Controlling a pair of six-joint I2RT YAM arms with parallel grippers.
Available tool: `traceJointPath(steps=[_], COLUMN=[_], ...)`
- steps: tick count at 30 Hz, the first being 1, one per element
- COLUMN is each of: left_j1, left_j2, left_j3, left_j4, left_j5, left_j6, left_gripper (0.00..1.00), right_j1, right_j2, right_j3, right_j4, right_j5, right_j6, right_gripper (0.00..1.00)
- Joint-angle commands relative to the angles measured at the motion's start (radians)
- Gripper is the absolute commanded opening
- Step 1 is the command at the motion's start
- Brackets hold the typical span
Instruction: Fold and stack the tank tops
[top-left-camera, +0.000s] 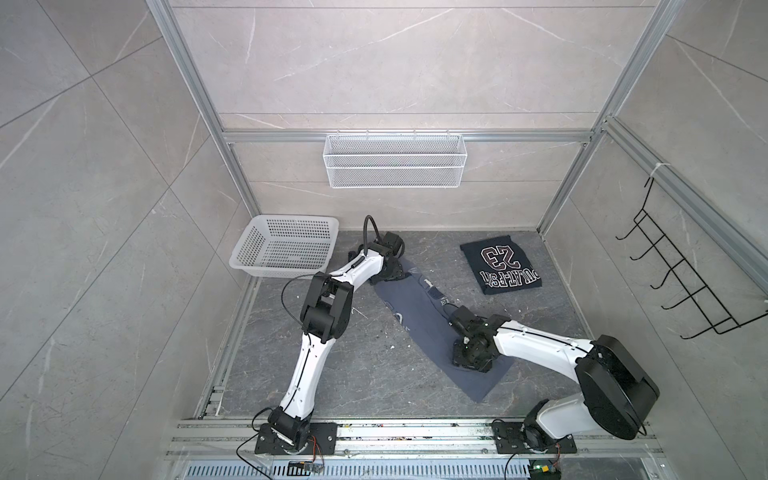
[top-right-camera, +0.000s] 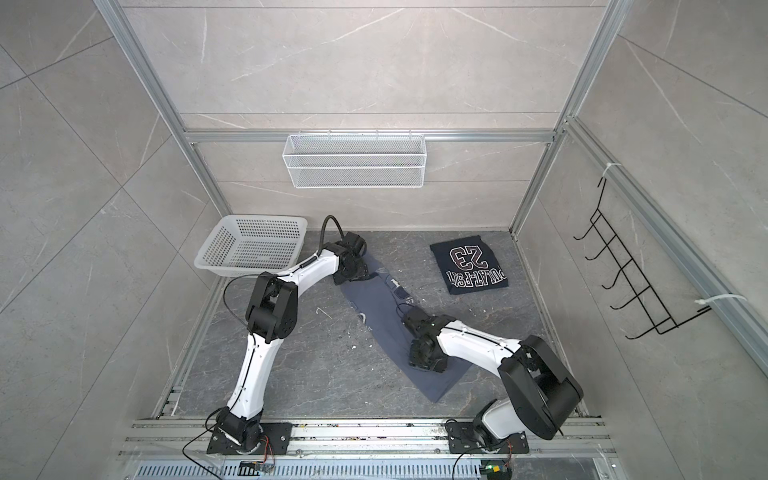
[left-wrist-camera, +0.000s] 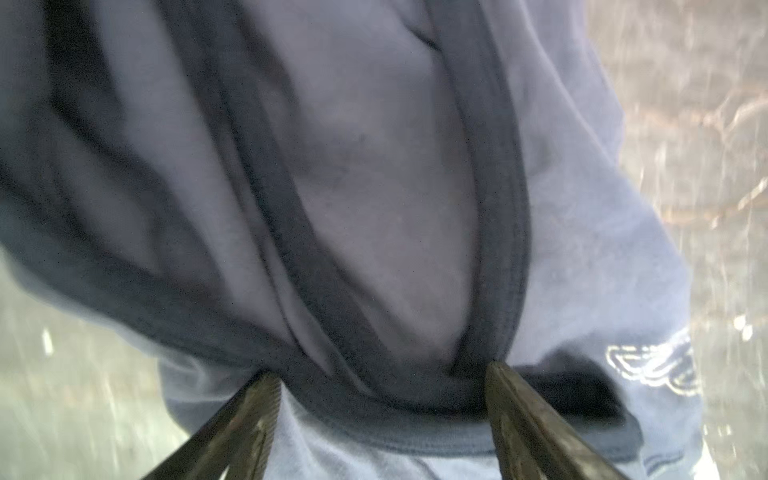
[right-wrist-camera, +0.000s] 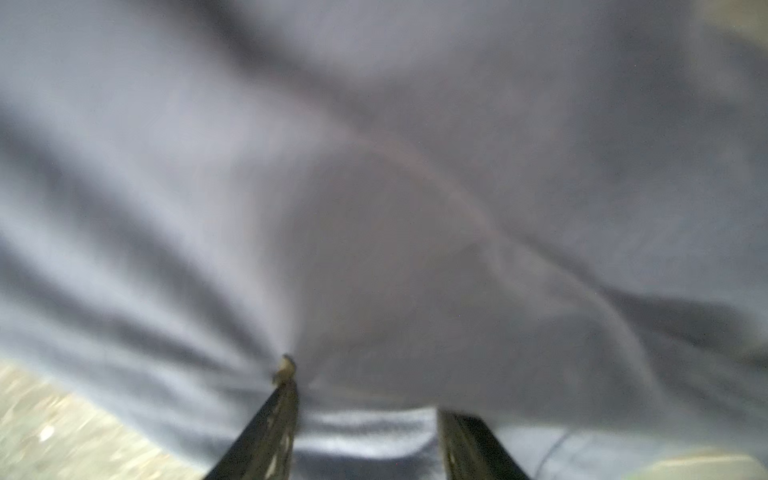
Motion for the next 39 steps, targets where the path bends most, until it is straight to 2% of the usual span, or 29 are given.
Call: traceJointPath(steps=[1, 5, 11, 13, 18, 22, 28, 29, 35, 39], left_j1=[0.027, 0.044, 0.036, 0.013, -0.034, -0.079, -0.116, -0.115, -0.114, -0.102], left_j2=[0.114, 0.182, 0.187, 0.129, -0.055, -0.135, -0.102, -0.059, 0.058, 0.112], left_j3=[0.097, 0.238, 0.43, 0.427, 0.259, 0.129, 0.052, 0.051, 0.129, 0.184], left_j4=[-0.042, -0.08, -0.204, -0.24, -0.236, -0.185, -0.099, -0.084, -0.058, -0.057], left_j5=[0.018, 0.032, 0.059, 0.022, -0.016, 0.008, 0.063, 0.069, 0.073, 0.086], left_j6=[0.115, 0.143, 0.188, 0.191, 0.125, 0.085, 0.046, 0.048, 0.081, 0.101], left_gripper=[0.8, 0.81, 0.82, 0.84, 0.86, 0.86, 0.85, 0.84, 0.83, 0.83], right_j1=[0.149, 0.253, 0.225, 0.169, 0.108, 0.075, 0.077, 0.085, 0.194, 0.316], right_j2=[0.047, 0.041, -0.112, -0.134, -0.083, -0.003, 0.041, 0.041, 0.055, 0.096], right_j3=[0.007, 0.083, 0.119, 0.114, 0.117, 0.111, 0.067, 0.055, 0.004, 0.011], right_j4=[0.049, 0.04, -0.141, -0.183, -0.152, -0.084, -0.005, 0.011, 0.101, 0.158], right_j5=[-0.083, -0.041, 0.161, 0.189, 0.213, 0.176, 0.089, 0.073, -0.004, -0.037], right_j6=[0.181, 0.245, 0.137, 0.044, -0.122, -0.177, -0.164, -0.158, -0.061, 0.021], right_gripper=[0.56, 0.56, 0.57, 0.57, 0.58, 0.59, 0.58, 0.58, 0.56, 0.55])
